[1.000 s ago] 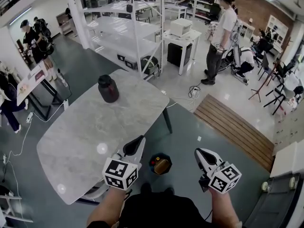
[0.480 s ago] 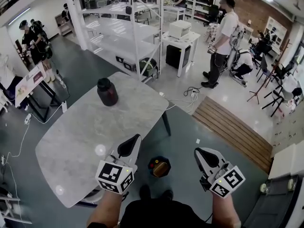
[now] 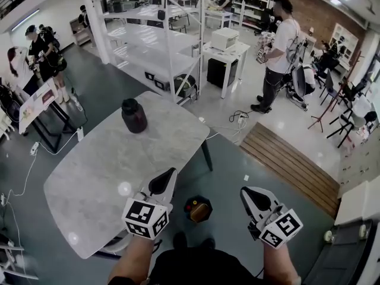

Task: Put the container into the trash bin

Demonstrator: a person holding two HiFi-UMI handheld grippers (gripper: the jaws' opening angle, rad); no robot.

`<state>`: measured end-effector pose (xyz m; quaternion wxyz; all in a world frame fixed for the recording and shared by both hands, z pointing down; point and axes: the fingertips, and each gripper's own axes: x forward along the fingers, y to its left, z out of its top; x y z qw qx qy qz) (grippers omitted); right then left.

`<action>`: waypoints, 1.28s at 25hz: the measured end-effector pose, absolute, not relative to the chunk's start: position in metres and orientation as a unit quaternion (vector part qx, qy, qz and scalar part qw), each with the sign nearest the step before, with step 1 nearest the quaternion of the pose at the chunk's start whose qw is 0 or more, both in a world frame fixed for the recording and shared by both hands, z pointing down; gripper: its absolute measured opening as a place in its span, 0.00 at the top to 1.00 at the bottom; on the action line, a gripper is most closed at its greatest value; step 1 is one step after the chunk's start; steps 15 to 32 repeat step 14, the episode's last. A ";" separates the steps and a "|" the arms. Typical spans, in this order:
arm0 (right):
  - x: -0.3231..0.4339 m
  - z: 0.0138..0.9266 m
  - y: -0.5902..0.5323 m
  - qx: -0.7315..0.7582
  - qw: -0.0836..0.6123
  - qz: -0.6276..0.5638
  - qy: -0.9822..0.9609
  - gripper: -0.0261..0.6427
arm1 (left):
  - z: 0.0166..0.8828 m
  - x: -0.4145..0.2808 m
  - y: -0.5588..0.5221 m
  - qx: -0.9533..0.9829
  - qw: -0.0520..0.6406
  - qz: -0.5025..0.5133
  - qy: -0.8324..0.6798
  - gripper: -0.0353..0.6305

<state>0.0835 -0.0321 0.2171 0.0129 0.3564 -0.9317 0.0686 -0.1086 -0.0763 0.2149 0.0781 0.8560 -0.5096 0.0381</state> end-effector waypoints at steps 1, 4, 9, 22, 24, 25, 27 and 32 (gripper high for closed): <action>0.084 0.218 -0.032 0.358 0.014 0.069 -0.931 0.97 | 0.216 -0.108 -0.076 0.856 0.080 0.040 -0.509 0.93; 0.085 0.219 -0.029 0.358 0.016 0.070 -0.931 0.97 | 0.218 -0.105 -0.072 0.856 0.080 0.043 -0.508 0.93; 0.084 0.222 -0.025 0.353 0.016 0.070 -0.933 0.97 | 0.220 -0.103 -0.070 0.857 0.078 0.047 -0.507 0.93; 0.086 0.224 -0.025 0.352 0.016 0.071 -0.933 0.97 | 0.222 -0.102 -0.068 0.856 0.081 0.049 -0.508 0.93; 0.086 0.224 -0.025 0.352 0.016 0.071 -0.933 0.97 | 0.222 -0.102 -0.068 0.856 0.081 0.049 -0.508 0.93; 0.086 0.224 -0.025 0.352 0.016 0.071 -0.933 0.97 | 0.222 -0.102 -0.068 0.856 0.081 0.049 -0.508 0.93; 0.086 0.224 -0.025 0.352 0.016 0.071 -0.933 0.97 | 0.222 -0.102 -0.068 0.856 0.081 0.049 -0.508 0.93; 0.086 0.224 -0.025 0.352 0.016 0.071 -0.933 0.97 | 0.222 -0.102 -0.068 0.856 0.081 0.049 -0.508 0.93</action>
